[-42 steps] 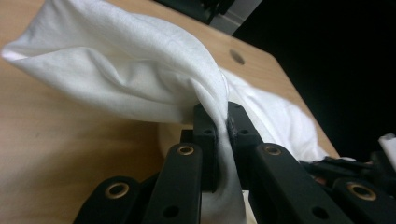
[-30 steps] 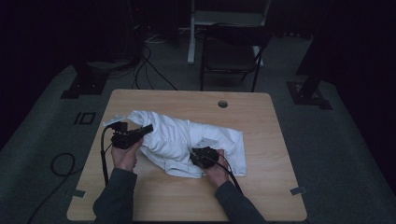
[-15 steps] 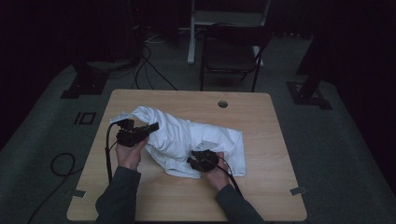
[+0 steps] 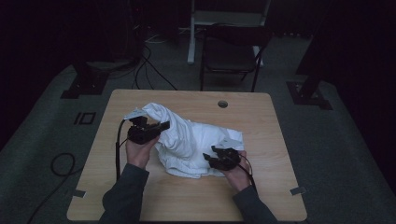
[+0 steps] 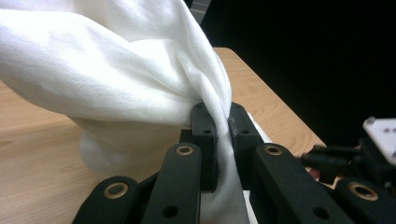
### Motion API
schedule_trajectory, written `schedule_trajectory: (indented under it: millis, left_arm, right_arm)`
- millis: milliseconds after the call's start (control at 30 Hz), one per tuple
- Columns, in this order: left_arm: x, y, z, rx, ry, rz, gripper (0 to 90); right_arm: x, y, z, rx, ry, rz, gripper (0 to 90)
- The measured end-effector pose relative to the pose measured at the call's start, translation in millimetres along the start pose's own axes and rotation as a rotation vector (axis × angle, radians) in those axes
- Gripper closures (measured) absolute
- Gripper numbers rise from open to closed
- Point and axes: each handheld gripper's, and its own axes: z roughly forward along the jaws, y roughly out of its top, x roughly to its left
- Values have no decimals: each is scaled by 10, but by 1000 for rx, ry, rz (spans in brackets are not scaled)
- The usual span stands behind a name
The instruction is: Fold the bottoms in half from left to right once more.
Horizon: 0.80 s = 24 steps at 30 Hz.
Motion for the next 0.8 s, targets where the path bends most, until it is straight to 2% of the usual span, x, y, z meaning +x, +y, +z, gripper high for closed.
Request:
schedule_trajectory:
  millis: [233,367,400,433,467,567,600,667,700,767,800]
  left_arm:
    - [-178,34,181,42,-18,53,837]
    - [-324,35,340,71,-28,92,835]
    - [-324,35,340,71,-28,92,834]
    - [-397,24,434,81,-36,110,834]
    - [-397,24,434,81,-36,110,834]
    - [-537,-8,638,108,-43,135,831]
    - [-537,-8,638,108,-43,135,830]
    - [-634,-38,787,129,-49,154,825]
    - [-634,-38,787,129,-49,154,823]
    - [-723,-73,942,153,-46,177,820]
    - [-723,-73,942,153,-46,177,820]
  right_arm:
    - [-365,-220,-231,3,-67,90,493]
    - [-483,-252,-328,-14,-88,126,488]
    - [-503,-254,-345,-19,-93,130,489]
    - [-518,-254,-360,-21,-99,136,488]
    - [-518,-254,-360,-21,-99,136,488]
    - [-545,-236,-404,-35,-104,141,489]
    - [-545,-236,-404,-35,-104,141,489]
    - [-541,-217,-425,-41,-102,138,489]
    - [-541,-217,-425,-41,-102,138,489]
    - [-480,-197,-446,-49,-69,133,488]
    - [-480,-197,-446,-49,-69,133,488]
